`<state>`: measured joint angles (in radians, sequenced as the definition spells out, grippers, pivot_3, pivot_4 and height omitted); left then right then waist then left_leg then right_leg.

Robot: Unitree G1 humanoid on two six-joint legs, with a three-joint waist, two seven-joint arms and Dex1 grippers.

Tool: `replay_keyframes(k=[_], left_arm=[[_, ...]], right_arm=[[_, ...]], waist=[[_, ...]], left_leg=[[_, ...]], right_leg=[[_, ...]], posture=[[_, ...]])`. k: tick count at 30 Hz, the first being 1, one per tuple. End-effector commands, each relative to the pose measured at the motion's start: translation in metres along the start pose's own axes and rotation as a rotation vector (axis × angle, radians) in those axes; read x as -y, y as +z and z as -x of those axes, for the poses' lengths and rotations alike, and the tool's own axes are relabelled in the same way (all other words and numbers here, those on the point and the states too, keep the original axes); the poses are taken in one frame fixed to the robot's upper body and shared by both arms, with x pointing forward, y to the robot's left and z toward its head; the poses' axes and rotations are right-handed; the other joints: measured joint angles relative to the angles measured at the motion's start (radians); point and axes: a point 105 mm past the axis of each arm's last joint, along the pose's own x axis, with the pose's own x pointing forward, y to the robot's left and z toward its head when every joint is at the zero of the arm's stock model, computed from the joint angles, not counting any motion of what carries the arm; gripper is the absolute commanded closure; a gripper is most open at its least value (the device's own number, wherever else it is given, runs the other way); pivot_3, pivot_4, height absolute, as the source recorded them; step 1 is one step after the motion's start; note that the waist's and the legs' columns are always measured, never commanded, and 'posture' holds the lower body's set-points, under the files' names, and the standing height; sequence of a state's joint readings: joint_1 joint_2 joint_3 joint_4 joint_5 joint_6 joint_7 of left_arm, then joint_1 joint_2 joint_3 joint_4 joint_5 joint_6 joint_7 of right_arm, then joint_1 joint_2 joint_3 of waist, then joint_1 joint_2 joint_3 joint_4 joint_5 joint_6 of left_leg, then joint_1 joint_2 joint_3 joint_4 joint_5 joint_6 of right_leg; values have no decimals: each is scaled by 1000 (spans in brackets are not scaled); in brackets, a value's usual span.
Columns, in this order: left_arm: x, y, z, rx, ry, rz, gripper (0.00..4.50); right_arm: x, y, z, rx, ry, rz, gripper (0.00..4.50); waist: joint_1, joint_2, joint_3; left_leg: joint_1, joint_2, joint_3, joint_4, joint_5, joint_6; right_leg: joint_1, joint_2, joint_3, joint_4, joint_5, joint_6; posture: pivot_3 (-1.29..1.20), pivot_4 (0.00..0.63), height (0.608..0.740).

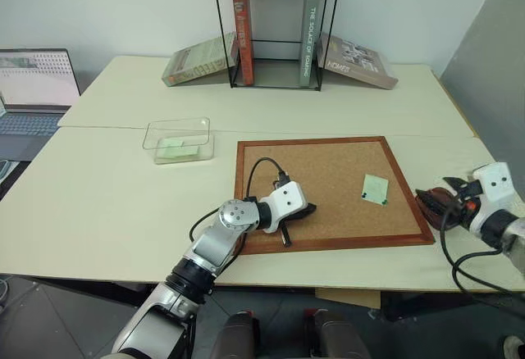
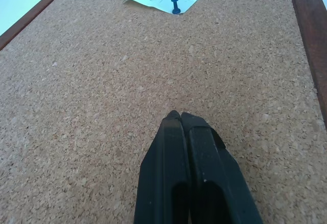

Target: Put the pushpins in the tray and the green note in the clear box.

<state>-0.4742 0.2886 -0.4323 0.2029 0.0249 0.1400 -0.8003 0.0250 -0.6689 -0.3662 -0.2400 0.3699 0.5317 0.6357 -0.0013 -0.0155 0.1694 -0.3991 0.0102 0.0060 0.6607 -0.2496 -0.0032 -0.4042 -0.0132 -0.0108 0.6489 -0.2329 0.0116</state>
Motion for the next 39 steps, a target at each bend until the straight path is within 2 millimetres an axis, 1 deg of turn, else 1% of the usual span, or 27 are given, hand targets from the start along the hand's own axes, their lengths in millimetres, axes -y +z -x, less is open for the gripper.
replay_keyframes(k=[1,6,12,15,18,22,25,26,29,30,34,39], left_arm=[[11,-33,0,-126,-37,27,4500],[12,-33,0,-128,-40,23,4500],[12,-32,0,-127,-39,23,4500],[13,-32,0,-127,-38,24,4500],[13,-32,0,-128,-38,25,4500],[13,-32,0,-128,-39,25,4500],[13,-33,1,-131,-39,25,4500],[13,-33,1,-131,-39,25,4500],[13,-33,1,-132,-41,23,4500],[13,-34,1,-133,-41,23,4500],[14,-34,0,-134,-42,22,4500],[15,-36,1,-140,-46,22,4500]], right_arm=[[-25,6,-9,81,38,15,716],[-44,-6,-21,80,70,-11,716],[-50,-14,-32,73,66,-14,716],[-48,-16,-35,72,56,-11,1203],[-47,-17,-38,72,48,-9,1921],[-48,-17,-39,74,48,-8,2720],[-47,-18,-40,72,43,-7,3368],[-47,-18,-40,73,42,-6,3646],[-48,-17,-41,76,39,-8,4205],[-48,-17,-41,80,37,-9,4474],[-48,-12,-40,106,31,-5,4474],[-51,7,-34,200,38,-6,4474]], waist=[[-1,0,0],[-1,1,-2],[0,1,-2],[0,1,-2],[0,1,-2],[0,1,-2],[0,1,-2],[0,1,-2],[0,1,-2],[0,1,-2],[0,1,-2],[0,1,-2]], left_leg=[[0,0,0,0,0,0],[0,1,1,1,0,0],[0,1,1,0,0,0],[0,1,1,0,0,0],[0,1,1,0,0,0],[0,1,1,0,0,0],[0,1,1,0,0,0],[0,1,1,0,0,0],[0,0,1,0,0,0],[0,1,1,0,0,0],[0,1,1,0,0,0],[0,1,1,0,0,0]], right_leg=[[0,0,0,0,0,0],[0,0,0,-1,-1,-2],[0,-1,0,-1,-1,-2],[0,-1,0,-1,-1,-2],[0,-1,0,-1,-1,-2],[0,-1,0,-1,-1,-2],[0,-1,0,0,-1,-2],[0,-1,0,0,-1,-2],[0,-1,0,-1,-1,-2],[0,-1,0,-1,-1,-2],[0,-1,0,-1,-1,-2],[0,-1,0,-1,-1,-2]], posture=[[0,150,740],[0,150,740],[0,150,740],[0,150,740],[0,150,740],[0,150,740],[0,150,740],[0,150,740],[0,150,740],[0,150,740],[0,150,740],[0,150,740]])
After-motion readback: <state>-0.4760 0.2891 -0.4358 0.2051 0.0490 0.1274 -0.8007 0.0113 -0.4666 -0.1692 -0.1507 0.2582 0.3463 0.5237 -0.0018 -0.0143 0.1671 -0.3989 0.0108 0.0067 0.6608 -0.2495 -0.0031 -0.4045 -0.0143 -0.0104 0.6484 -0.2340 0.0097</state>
